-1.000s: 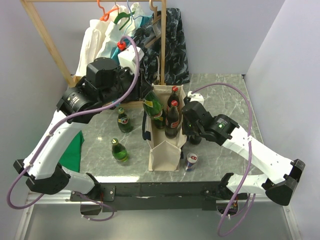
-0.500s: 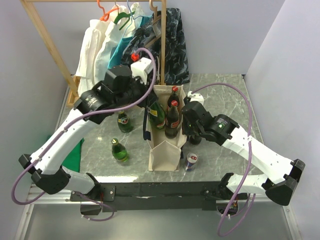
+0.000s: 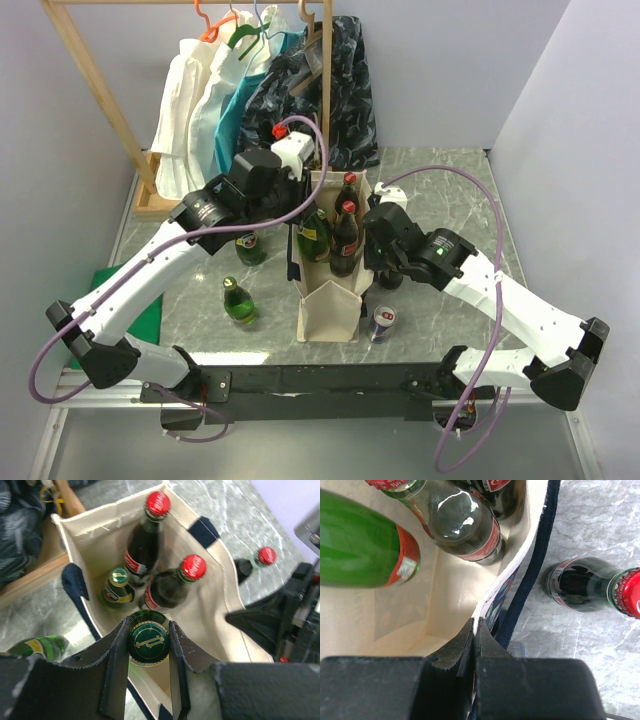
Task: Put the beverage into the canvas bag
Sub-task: Place the drink in the canvas bag.
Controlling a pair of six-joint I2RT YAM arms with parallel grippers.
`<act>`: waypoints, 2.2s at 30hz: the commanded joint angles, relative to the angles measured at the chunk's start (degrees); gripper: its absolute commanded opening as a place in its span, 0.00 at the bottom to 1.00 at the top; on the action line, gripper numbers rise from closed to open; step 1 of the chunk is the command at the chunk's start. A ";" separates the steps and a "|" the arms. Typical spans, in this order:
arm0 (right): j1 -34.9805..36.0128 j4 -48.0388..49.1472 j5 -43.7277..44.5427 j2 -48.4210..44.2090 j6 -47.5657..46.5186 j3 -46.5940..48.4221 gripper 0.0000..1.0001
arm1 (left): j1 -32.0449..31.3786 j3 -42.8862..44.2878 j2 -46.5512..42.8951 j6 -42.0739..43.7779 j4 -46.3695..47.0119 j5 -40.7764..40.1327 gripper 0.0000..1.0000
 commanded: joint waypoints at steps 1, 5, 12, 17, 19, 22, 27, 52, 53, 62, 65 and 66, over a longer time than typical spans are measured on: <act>0.38 0.32 1.43 0.28 -0.01 0.01 0.00 | -0.60 1.16 -4.34 -1.45 11.84 -5.64 0.01; 0.29 0.40 1.78 0.19 -0.01 0.10 0.00 | -0.78 0.19 -4.60 -2.06 13.16 -8.98 0.01; 0.29 0.41 2.05 0.02 -0.01 -0.08 0.00 | -0.95 -0.95 -4.25 -2.68 13.95 -12.15 0.01; 0.29 0.23 2.22 -0.33 -0.01 -0.16 0.00 | -1.22 -1.39 -3.99 -2.68 14.39 -13.47 0.01; 0.29 -0.03 2.48 -0.33 0.08 -0.07 0.00 | -1.22 -1.39 -3.64 -2.68 14.65 -13.47 0.01; 0.38 -0.30 2.57 -0.42 -0.10 0.01 0.00 | -1.48 -1.83 -3.02 -2.59 15.53 -12.69 0.01; 0.29 -0.56 2.84 -0.51 -0.10 0.36 0.00 | -2.18 -2.80 -1.79 -1.98 17.11 -11.28 0.01; 0.29 -0.47 3.19 -0.69 -0.19 -0.07 0.00 | -3.41 -9.92 2.43 -1.71 22.83 -14.18 0.01; 0.29 -0.47 3.10 -0.77 -0.19 -0.07 0.00 | -3.41 -9.92 2.43 -1.71 22.92 -14.26 0.01; 0.29 -0.12 3.01 -1.04 -0.01 -0.43 0.00 | -3.41 -12.03 3.13 -2.15 24.85 -13.74 0.01; 0.29 -0.21 3.01 -1.21 0.17 -0.69 0.00 | -3.41 -12.55 3.48 -2.59 25.38 -13.56 0.01; 0.29 -0.30 3.10 -1.13 0.17 -0.69 0.00 | -3.41 -12.81 3.57 -2.68 25.90 -13.47 0.01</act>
